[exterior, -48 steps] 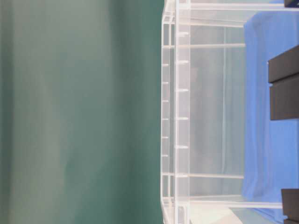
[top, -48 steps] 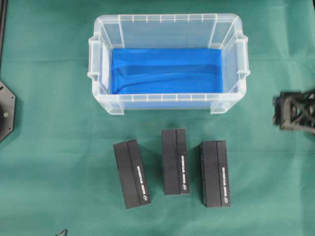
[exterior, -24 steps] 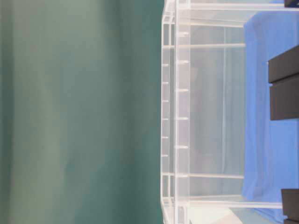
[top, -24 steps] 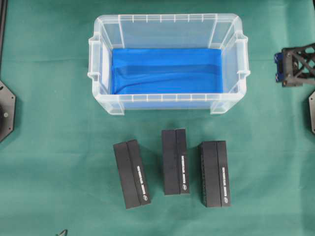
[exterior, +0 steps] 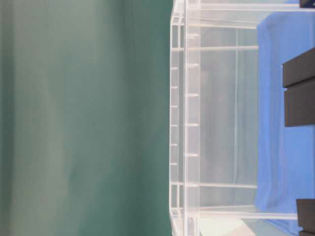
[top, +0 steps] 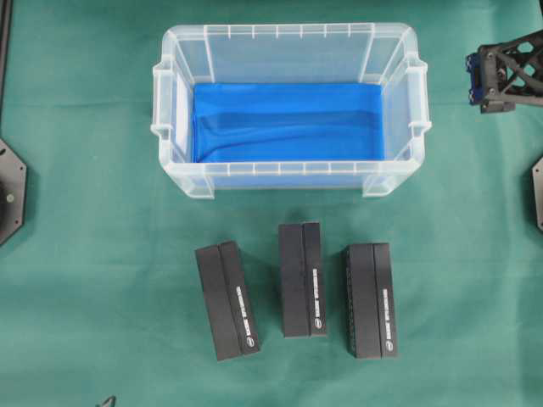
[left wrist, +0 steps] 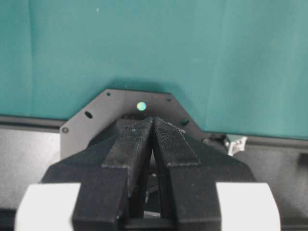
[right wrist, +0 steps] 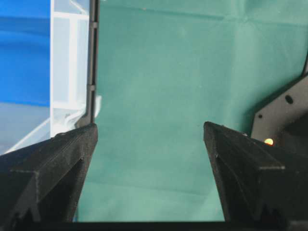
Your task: Take the box out of the case with the right arm.
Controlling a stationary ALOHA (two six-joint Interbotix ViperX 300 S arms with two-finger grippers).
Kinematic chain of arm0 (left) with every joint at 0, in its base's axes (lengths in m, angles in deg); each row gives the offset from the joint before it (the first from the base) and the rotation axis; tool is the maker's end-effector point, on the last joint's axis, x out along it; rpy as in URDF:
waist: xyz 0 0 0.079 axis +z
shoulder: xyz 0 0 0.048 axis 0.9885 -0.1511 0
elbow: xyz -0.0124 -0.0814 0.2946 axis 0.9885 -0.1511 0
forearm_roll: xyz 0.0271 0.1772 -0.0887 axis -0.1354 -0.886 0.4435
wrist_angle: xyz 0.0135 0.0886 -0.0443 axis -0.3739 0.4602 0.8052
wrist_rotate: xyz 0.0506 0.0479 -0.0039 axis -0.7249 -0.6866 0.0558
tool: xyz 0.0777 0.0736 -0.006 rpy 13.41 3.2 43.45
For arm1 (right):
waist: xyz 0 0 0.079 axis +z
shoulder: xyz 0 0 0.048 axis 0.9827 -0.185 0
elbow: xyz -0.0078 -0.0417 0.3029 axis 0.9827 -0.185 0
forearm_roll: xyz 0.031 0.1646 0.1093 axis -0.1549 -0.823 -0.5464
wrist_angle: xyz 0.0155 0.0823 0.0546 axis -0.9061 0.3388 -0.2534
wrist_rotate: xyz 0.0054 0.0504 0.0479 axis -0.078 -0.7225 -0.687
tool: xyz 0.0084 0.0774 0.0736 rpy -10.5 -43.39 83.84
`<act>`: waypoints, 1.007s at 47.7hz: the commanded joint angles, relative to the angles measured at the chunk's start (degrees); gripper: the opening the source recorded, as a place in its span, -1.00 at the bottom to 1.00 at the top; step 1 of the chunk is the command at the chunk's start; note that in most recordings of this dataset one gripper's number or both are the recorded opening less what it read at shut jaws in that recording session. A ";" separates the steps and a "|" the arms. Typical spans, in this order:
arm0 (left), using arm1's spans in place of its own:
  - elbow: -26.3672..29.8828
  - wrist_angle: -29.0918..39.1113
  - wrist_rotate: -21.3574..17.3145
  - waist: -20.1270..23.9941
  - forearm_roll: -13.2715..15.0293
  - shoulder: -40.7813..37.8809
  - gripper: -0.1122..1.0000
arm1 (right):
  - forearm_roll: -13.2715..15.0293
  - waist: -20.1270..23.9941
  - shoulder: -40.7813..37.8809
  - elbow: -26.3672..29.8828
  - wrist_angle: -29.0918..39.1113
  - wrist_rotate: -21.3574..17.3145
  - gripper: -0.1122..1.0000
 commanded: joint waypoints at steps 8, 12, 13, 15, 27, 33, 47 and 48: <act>0.26 -0.09 -0.09 0.00 -0.18 -0.44 -0.80 | -0.62 -0.09 0.35 0.44 -0.35 0.18 0.76; 0.18 -0.18 -0.09 -0.09 -0.18 -0.35 -0.80 | -1.05 -0.09 0.26 0.53 -0.26 0.18 0.76; 0.18 -0.18 -0.09 -0.09 -0.18 -0.35 -0.80 | -1.14 -0.09 0.35 0.44 -0.35 0.26 0.76; 0.09 -0.18 -0.09 0.00 -0.18 -0.35 -0.80 | -1.14 -0.09 0.26 0.44 -0.35 0.18 0.76; 0.00 -0.09 -0.09 0.00 -0.18 -0.35 -0.80 | -1.32 -0.09 0.26 0.53 -0.35 0.18 0.76; -0.09 -0.18 -0.09 -0.09 -0.18 -0.35 -0.80 | -1.23 -0.09 0.26 0.53 -0.35 0.18 0.76; -0.09 -0.18 -0.09 0.00 -0.18 -0.35 -0.80 | -1.32 -0.09 0.26 0.44 -0.35 0.18 0.76; 0.00 -0.18 -0.09 0.00 -0.18 -0.35 -0.80 | -1.32 -0.09 0.26 0.53 -0.35 0.26 0.76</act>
